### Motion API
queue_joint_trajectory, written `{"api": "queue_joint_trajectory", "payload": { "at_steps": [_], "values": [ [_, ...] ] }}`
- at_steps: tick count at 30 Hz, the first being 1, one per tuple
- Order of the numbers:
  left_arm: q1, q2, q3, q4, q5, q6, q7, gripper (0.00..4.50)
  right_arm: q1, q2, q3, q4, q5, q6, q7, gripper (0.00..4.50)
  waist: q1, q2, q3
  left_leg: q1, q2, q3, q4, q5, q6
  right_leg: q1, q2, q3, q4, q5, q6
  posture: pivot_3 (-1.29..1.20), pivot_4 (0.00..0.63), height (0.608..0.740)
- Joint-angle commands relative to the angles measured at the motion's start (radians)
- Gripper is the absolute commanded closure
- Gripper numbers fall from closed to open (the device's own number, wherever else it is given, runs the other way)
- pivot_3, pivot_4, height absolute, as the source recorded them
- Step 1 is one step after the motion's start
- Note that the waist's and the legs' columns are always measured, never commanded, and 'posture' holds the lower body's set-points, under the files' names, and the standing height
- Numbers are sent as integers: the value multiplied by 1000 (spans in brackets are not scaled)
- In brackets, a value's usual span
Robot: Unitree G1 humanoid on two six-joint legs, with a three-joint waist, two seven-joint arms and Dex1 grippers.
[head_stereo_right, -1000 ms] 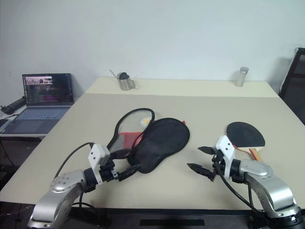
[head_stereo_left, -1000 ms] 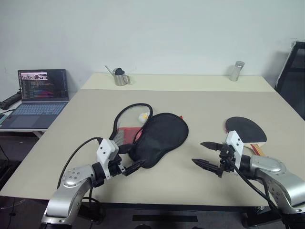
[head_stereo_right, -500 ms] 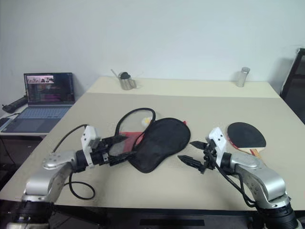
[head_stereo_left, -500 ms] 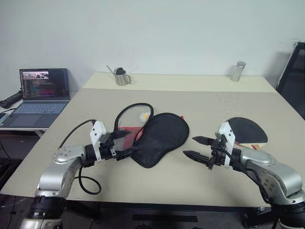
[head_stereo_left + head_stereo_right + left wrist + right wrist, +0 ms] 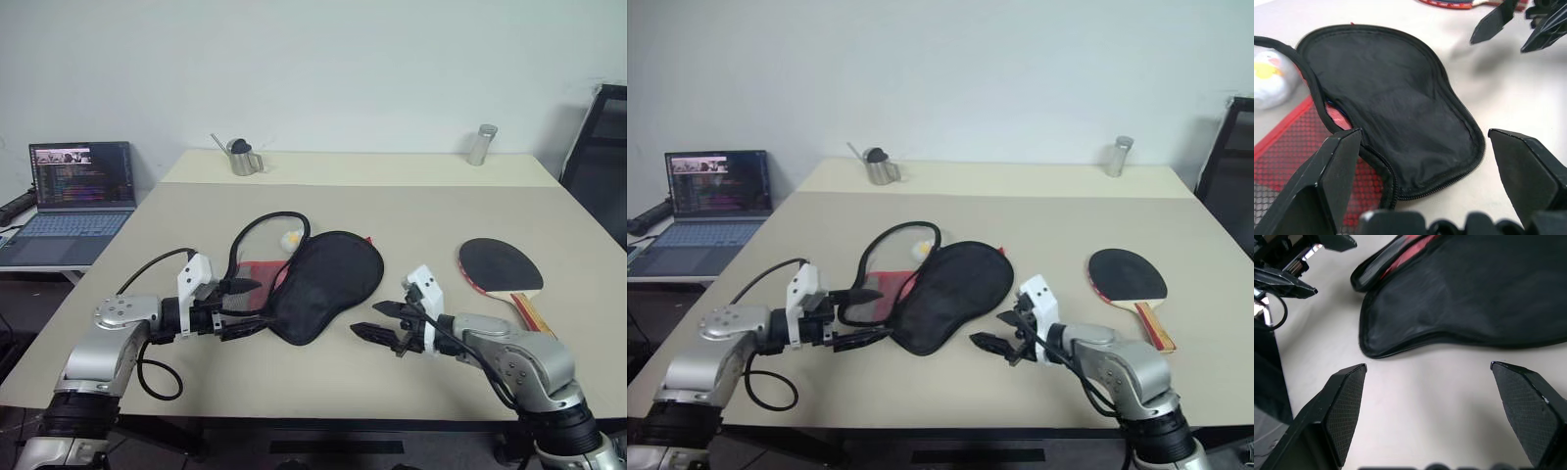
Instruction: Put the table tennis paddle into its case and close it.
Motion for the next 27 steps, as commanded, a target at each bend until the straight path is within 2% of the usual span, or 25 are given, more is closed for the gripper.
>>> {"api": "queue_joint_trajectory", "payload": {
  "at_steps": [1,7,15,27],
  "values": [
    [-26,25,10,2,4,-13,-23,0,-41,32,34,31,-18,3,-12,43,-1,0,0,0,1,0,0,0,0,0,1,0,0,0,0,0,150,740],
    [-47,24,10,19,14,-14,-32,0,-93,129,70,122,-45,23,-48,43,-5,0,0,0,1,4,0,0,0,-3,5,5,2,0,0,0,150,740],
    [-46,27,17,21,18,-19,-35,0,-165,202,104,270,-113,4,-67,43,-14,-1,-1,0,2,9,0,0,0,-7,8,13,5,2,-1,0,150,740],
    [-43,27,25,28,17,-28,-33,0,-246,320,112,360,-146,-13,-61,43,-21,-2,-1,1,16,17,0,0,0,-14,20,21,6,7,-11,0,150,740]
  ]
}}
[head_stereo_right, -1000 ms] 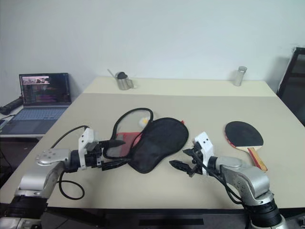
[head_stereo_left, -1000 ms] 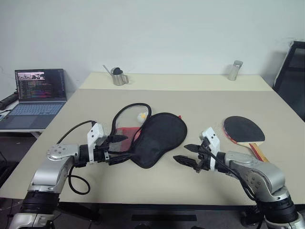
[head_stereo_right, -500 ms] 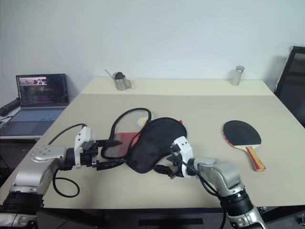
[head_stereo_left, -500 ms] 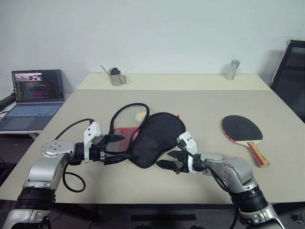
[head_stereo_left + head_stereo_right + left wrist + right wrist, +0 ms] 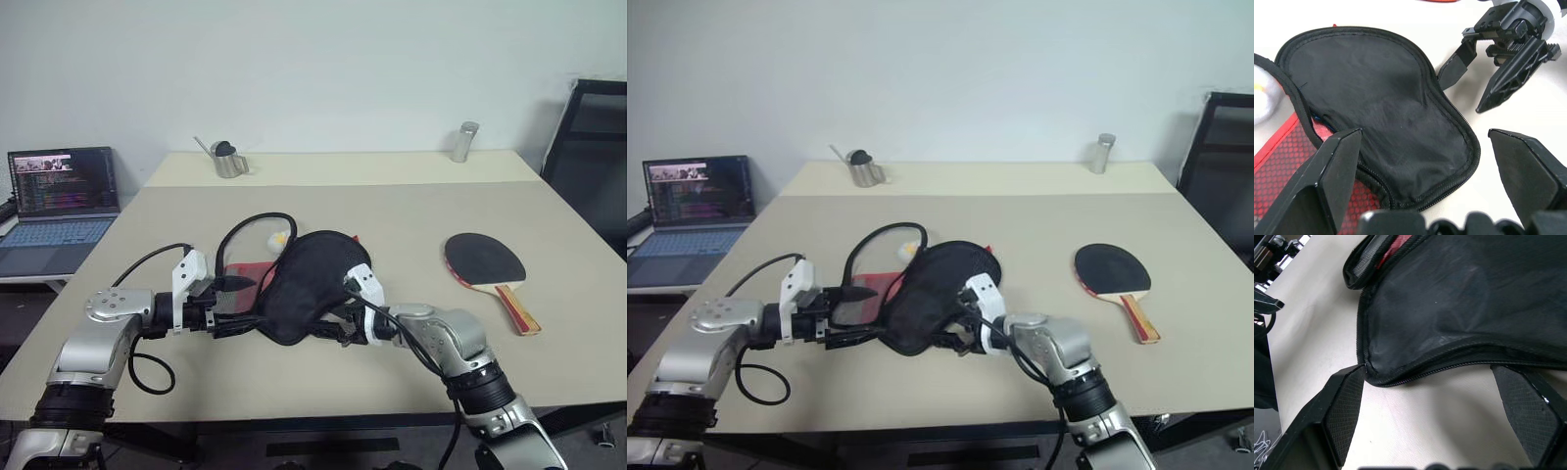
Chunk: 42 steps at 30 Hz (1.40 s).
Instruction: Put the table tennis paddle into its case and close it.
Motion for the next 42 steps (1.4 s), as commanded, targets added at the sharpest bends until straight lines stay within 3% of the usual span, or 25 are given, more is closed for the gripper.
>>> {"api": "queue_joint_trajectory", "payload": {
  "at_steps": [1,6,9,20,25,42],
  "values": [
    [-11,18,26,-6,-4,-23,-6,0,-41,44,9,23,-12,-25,-5,43,0,0,0,0,1,0,0,0,0,0,4,1,0,1,-1,0,150,740],
    [-9,19,29,-3,-6,-27,-6,0,-68,91,12,76,-54,-71,-24,43,0,0,0,0,8,0,0,0,0,-2,10,1,0,2,-4,0,150,740],
    [-7,21,30,-2,-7,-29,-5,0,-70,98,23,86,-83,-95,-25,639,0,0,0,0,9,1,0,0,0,-2,10,1,0,3,-6,0,150,740],
    [-5,18,30,-12,-11,-28,-2,0,-89,97,-52,115,-107,-109,-50,4350,0,0,0,0,8,4,0,0,0,-3,10,4,-1,3,-7,0,150,740],
    [-36,-3,14,-62,-38,2,0,0,-107,31,-126,105,-71,-36,-13,4434,1,0,0,0,8,4,0,0,0,-3,10,4,-1,3,-7,0,150,740],
    [-159,-83,-82,-78,-27,8,-49,0,-105,-294,-201,68,-13,102,141,4434,1,-1,0,-1,7,14,0,0,0,-4,10,5,-1,4,-7,0,150,740]
  ]
}}
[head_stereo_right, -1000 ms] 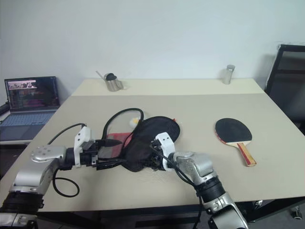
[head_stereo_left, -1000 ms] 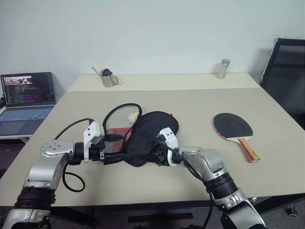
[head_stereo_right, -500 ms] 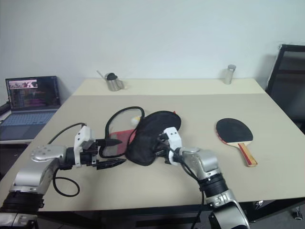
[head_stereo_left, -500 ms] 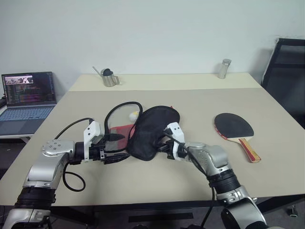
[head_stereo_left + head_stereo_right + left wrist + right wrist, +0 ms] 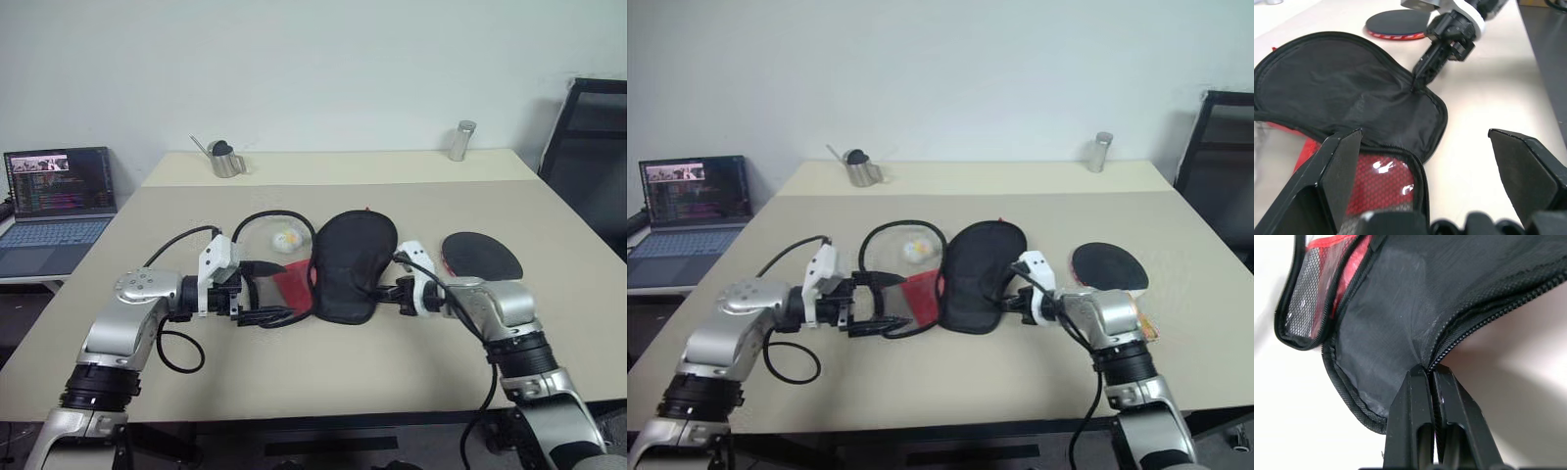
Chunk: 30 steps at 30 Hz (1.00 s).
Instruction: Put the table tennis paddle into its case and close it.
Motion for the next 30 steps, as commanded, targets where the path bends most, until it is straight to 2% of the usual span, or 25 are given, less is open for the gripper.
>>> {"api": "queue_joint_trajectory", "payload": {
  "at_steps": [1,8,13,20,30],
  "values": [
    [-46,-18,-15,-17,-10,-6,-15,0,-2,-44,-33,-44,26,21,29,4434,0,0,0,0,0,0,0,0,0,0,0,0,0,0,0,0,150,740],
    [-84,-42,-42,10,0,-18,-35,0,-13,-148,-19,-20,23,16,83,4434,0,-1,0,0,0,0,0,0,0,0,0,0,0,0,0,0,150,740],
    [-91,-54,-51,15,4,-21,-38,0,-66,-208,34,78,-23,-52,144,4434,0,-1,1,0,0,1,0,0,0,0,0,-1,0,0,0,0,150,740],
    [-89,-63,-55,6,3,-21,-33,0,-155,-234,110,260,-115,-171,237,4434,-1,-1,1,0,0,1,0,0,0,0,0,-1,0,0,0,0,150,740],
    [-84,-68,-55,-8,2,-19,-26,0,-222,-209,118,419,-193,-256,280,4434,0,-1,1,0,0,1,1,0,0,0,0,-1,0,0,0,0,150,740]
  ]
}}
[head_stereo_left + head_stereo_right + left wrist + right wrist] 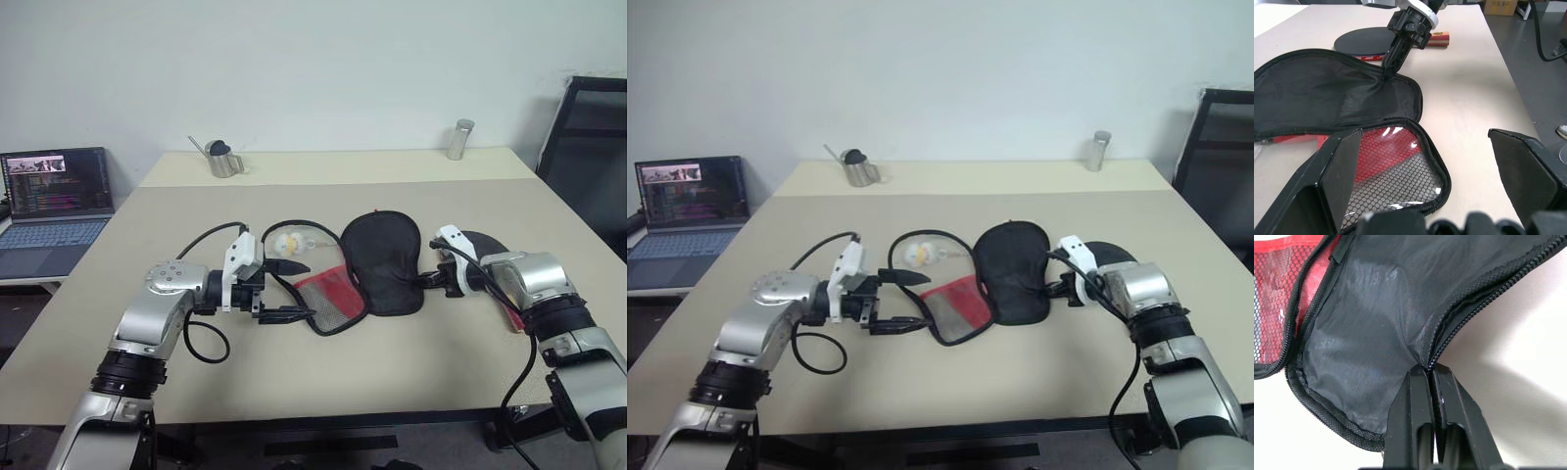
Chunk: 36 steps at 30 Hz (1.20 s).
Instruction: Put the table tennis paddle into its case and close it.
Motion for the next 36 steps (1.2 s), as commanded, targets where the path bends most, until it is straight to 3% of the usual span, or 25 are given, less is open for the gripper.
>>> {"api": "queue_joint_trajectory", "payload": {
  "at_steps": [1,4,10,14,24,30,36],
  "values": [
    [-14,2,10,-29,-5,-11,0,0,-36,3,-19,29,-26,-36,-8,4269,0,0,0,0,0,0,0,0,0,0,0,0,0,0,0,0,150,740],
    [-18,-1,8,-28,-3,-13,2,0,-39,4,-30,50,-41,-52,-19,3498,0,0,0,0,0,0,0,0,0,0,0,0,0,0,0,0,150,740],
    [-20,-12,5,-24,0,-19,9,0,-30,-26,-102,25,-24,-60,-32,1407,0,0,0,0,0,0,0,0,0,0,0,0,0,0,0,0,150,740],
    [-11,-20,10,-25,-3,-22,18,0,23,-83,-198,-103,43,-7,-3,29,1,0,0,0,0,0,0,0,0,0,0,0,0,0,0,0,150,740],
    [-26,-47,-3,-10,7,-41,46,0,303,-141,-413,-394,47,71,-214,29,6,0,0,0,0,0,1,0,0,1,0,0,1,0,0,0,150,740],
    [-78,-72,-13,18,13,-49,35,0,373,-124,-487,-419,53,95,-324,29,2,0,1,0,0,1,3,0,0,1,0,1,1,1,0,0,150,740],
    [-103,-83,-19,34,19,-53,24,0,402,-135,-471,-387,31,69,-363,29,2,0,1,0,0,2,4,0,0,1,0,3,1,2,1,0,150,740]
  ]
}}
